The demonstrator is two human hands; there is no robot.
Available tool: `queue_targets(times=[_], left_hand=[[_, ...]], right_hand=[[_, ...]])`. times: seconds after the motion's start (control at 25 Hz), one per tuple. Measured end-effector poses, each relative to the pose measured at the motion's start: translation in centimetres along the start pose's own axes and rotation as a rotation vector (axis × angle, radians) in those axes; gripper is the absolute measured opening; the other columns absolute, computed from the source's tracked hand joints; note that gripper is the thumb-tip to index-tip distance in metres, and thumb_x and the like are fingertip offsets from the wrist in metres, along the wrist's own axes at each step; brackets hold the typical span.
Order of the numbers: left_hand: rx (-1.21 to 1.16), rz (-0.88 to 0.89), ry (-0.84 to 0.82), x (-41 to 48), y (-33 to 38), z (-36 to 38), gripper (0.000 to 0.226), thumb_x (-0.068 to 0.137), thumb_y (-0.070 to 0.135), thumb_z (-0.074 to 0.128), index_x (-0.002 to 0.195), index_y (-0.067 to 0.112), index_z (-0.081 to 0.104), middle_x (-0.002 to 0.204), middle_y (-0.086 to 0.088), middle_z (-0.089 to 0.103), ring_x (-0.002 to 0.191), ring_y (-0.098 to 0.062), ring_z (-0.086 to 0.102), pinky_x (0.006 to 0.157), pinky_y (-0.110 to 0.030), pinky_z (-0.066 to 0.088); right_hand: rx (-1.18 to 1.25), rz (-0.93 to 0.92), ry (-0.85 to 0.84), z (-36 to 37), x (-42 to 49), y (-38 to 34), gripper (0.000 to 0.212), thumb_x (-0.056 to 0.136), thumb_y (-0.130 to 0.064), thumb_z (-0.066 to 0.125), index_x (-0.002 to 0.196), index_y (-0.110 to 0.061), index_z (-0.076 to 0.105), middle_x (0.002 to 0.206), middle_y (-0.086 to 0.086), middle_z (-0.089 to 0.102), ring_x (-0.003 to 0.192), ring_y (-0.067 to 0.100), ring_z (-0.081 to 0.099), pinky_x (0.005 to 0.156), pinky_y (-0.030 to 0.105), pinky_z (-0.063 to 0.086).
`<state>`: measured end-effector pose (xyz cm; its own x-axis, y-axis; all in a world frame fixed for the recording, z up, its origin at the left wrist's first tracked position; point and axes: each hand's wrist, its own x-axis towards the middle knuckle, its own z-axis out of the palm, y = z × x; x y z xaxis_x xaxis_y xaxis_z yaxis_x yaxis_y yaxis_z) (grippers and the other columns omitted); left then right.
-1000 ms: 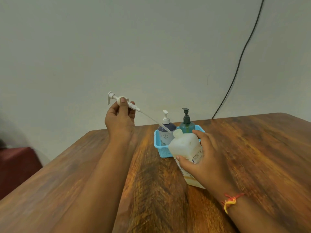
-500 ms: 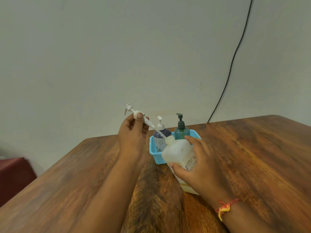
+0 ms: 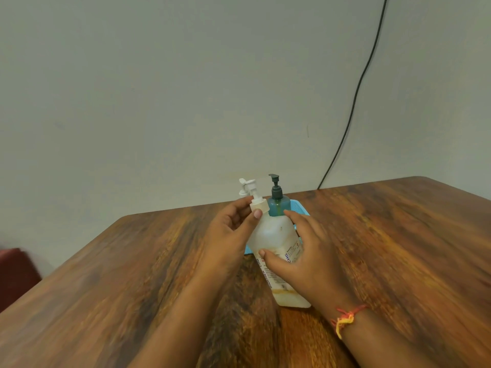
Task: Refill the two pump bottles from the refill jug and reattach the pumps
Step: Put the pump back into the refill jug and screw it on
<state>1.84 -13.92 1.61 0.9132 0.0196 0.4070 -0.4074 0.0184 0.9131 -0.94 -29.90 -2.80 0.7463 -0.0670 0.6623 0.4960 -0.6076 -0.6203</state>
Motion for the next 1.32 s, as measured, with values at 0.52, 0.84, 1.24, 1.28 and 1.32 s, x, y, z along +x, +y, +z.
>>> queue_targets(times=[0.52, 0.84, 1.24, 1.28, 1.32], left_hand=[[-0.006, -0.053, -0.132, 0.0, -0.2, -0.9, 0.033, 0.088, 0.027, 0.069, 0.120, 0.022, 0.067, 0.118, 0.001, 0.076, 0.114, -0.017, 0.070, 0.104, -0.047, 0.053], [-0.059, -0.031, -0.167, -0.9, 1.6, 0.6, 0.046, 0.086, 0.042, 0.067, 0.123, 0.014, 0.067, 0.114, -0.003, 0.077, 0.104, -0.024, 0.074, 0.093, -0.052, 0.059], [-0.151, -0.046, -0.119, -0.8, 1.5, 0.2, 0.033, 0.099, 0.037, 0.058, 0.122, 0.015, 0.068, 0.115, -0.006, 0.077, 0.106, -0.028, 0.072, 0.089, -0.047, 0.059], [-0.109, -0.028, -0.146, -0.9, 1.6, 0.3, 0.038, 0.094, 0.044, 0.062, 0.120, 0.017, 0.069, 0.116, -0.006, 0.077, 0.107, -0.029, 0.073, 0.092, -0.050, 0.058], [-0.081, -0.023, -0.156, -0.9, 1.6, 0.4, 0.043, 0.089, 0.045, 0.066, 0.121, 0.018, 0.068, 0.117, -0.005, 0.077, 0.107, -0.028, 0.073, 0.093, -0.051, 0.058]], right_hand=[[0.070, 0.017, 0.018, 0.1, 0.0, 0.4, 0.084, 0.072, -0.054, 0.081, 0.144, -0.029, 0.047, 0.135, -0.011, 0.051, 0.116, 0.004, 0.049, 0.087, 0.015, 0.045], [0.131, -0.021, -0.056, 0.1, -0.3, -0.6, 0.077, 0.071, -0.056, 0.079, 0.138, -0.039, 0.046, 0.126, -0.023, 0.047, 0.114, -0.015, 0.045, 0.082, 0.000, 0.043], [0.182, 0.047, -0.044, 0.1, 0.0, -0.3, 0.086, 0.070, -0.063, 0.076, 0.144, -0.031, 0.048, 0.133, -0.015, 0.053, 0.115, 0.003, 0.054, 0.085, 0.021, 0.055], [0.168, 0.038, -0.050, 0.1, -0.1, -0.4, 0.084, 0.071, -0.060, 0.078, 0.144, -0.032, 0.048, 0.133, -0.016, 0.052, 0.116, 0.001, 0.052, 0.085, 0.016, 0.051], [0.165, 0.033, -0.059, 0.1, -0.1, -0.4, 0.083, 0.071, -0.057, 0.078, 0.144, -0.033, 0.048, 0.133, -0.016, 0.052, 0.116, 0.000, 0.051, 0.084, 0.013, 0.048]])
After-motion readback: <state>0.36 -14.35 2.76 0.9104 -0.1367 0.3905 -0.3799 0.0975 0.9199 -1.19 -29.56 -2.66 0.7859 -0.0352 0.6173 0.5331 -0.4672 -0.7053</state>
